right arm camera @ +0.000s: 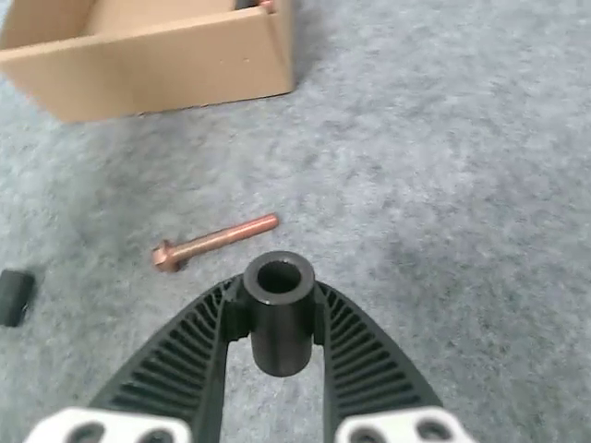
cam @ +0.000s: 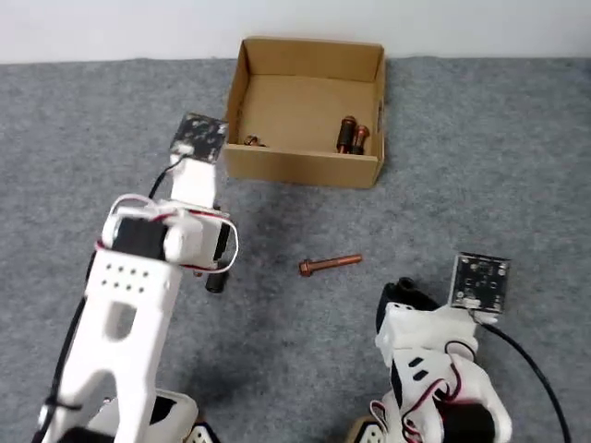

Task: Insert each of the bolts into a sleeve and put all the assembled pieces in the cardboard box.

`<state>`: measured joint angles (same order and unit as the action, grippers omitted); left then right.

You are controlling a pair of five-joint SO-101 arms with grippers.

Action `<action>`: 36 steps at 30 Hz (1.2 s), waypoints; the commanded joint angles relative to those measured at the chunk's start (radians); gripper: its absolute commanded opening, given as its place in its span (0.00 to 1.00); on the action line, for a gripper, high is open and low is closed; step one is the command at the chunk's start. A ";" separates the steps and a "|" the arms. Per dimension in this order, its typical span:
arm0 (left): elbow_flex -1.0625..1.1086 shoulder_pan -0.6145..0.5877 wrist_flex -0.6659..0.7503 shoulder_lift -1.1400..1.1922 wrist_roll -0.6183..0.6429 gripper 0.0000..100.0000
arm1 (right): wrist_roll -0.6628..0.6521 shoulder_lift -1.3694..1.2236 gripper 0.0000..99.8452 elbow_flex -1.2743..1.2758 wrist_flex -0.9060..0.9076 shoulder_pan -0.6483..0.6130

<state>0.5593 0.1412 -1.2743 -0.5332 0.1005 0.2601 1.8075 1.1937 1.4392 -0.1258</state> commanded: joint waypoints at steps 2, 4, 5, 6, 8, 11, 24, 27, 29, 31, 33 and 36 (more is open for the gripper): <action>0.113 0.009 0.183 -0.184 0.106 0.00 | -0.017 -0.002 0.01 -0.009 -0.024 -0.045; 0.162 0.009 0.230 -0.244 0.152 0.00 | -0.017 -0.005 0.01 -0.009 -0.024 -0.070; 0.182 0.009 0.245 -0.273 0.176 0.00 | -0.018 -0.008 0.01 -0.009 -0.024 -0.090; 0.197 0.009 0.253 -0.296 0.201 0.00 | -0.021 -0.008 0.01 -0.011 -0.025 -0.114; 0.214 0.009 0.258 -0.342 0.264 0.00 | -0.040 -0.010 0.01 -0.011 -0.025 -0.163; 0.219 0.009 0.255 -0.407 0.402 0.00 | -0.086 -0.012 0.01 -0.006 -0.054 -0.216; 0.266 0.331 0.264 -0.651 0.594 0.00 | -0.330 -0.012 0.01 0.032 -0.153 -0.476; 0.334 0.404 0.321 -0.720 0.594 0.00 | -0.356 -0.012 0.01 0.032 -0.153 -0.521; 0.386 0.422 0.376 -0.770 0.594 0.00 | -0.362 -0.012 0.01 0.032 -0.153 -0.529; 0.438 0.423 0.434 -0.821 0.594 0.00 | -0.362 -0.012 0.01 0.032 -0.153 -0.538; 0.483 0.425 0.482 -0.865 0.594 0.00 | -0.362 -0.012 0.01 0.032 -0.153 -0.549; 0.538 0.425 0.525 -0.919 0.594 0.00 | -0.362 -0.012 0.01 0.032 -0.153 -0.565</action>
<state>1.0856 0.5616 -0.8124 -1.3970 0.6866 -0.0898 1.7937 1.2336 1.3119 -0.6736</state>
